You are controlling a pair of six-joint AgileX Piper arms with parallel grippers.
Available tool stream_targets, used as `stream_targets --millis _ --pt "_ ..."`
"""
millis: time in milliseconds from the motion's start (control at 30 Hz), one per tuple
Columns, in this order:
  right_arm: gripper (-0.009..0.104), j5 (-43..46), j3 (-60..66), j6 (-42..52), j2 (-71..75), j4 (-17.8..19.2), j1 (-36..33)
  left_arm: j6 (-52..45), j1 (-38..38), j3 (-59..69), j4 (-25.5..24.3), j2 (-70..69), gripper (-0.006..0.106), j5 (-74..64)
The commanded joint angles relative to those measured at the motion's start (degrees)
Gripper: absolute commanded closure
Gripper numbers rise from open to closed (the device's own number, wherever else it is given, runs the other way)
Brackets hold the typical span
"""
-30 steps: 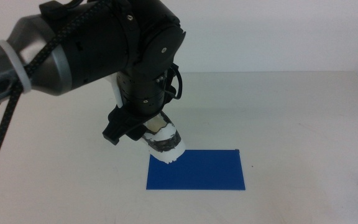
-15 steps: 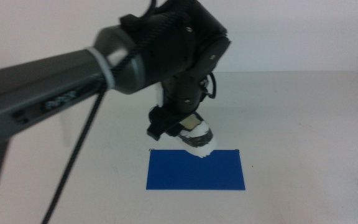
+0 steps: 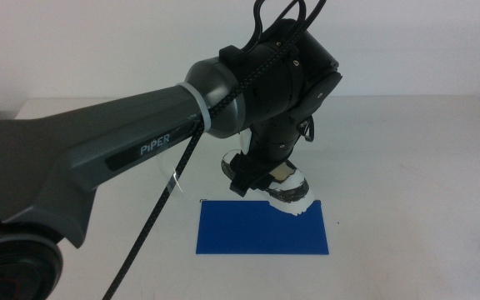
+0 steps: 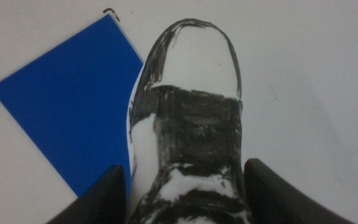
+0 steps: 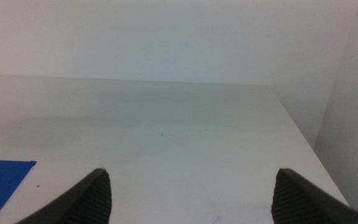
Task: Use one arm to grab the shoe from the table and place it on the mat.
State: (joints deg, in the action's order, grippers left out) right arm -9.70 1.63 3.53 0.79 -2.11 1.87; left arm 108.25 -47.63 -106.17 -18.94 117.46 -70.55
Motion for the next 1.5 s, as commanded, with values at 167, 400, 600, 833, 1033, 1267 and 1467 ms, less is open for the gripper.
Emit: stream_targets --millis 167,400,600,833,1033,1267,1467 --pt "0.029 4.5 -0.5 0.7 1.2 0.5 -0.2 10.0 -0.4 -2.0 -1.3 -2.0 0.102 -5.0" --pt "0.029 4.5 -0.5 0.7 1.2 0.5 -0.2 13.2 -0.9 -2.0 -2.0 -0.4 0.102 -5.0" --pt "0.029 4.5 -0.5 0.7 1.2 0.5 -0.2 13.2 -0.9 -2.0 -1.1 0.2 0.102 -5.0" --pt "0.029 4.5 -0.5 0.7 1.2 0.5 -0.2 13.2 -0.9 0.2 -1.2 0.2 0.102 -5.0" --pt "0.029 4.5 -0.5 0.7 1.2 0.5 -0.2 13.2 -0.9 1.5 -1.8 -0.2 0.102 -5.1" --pt "0.029 4.5 -0.5 0.7 1.2 0.5 -0.2 13.2 0.8 7.0 -0.5 -3.7 0.102 -5.1" --pt "0.029 4.5 -0.5 0.7 1.2 0.5 -0.2 13.2 1.5 7.4 0.8 -3.7 0.102 -5.1"
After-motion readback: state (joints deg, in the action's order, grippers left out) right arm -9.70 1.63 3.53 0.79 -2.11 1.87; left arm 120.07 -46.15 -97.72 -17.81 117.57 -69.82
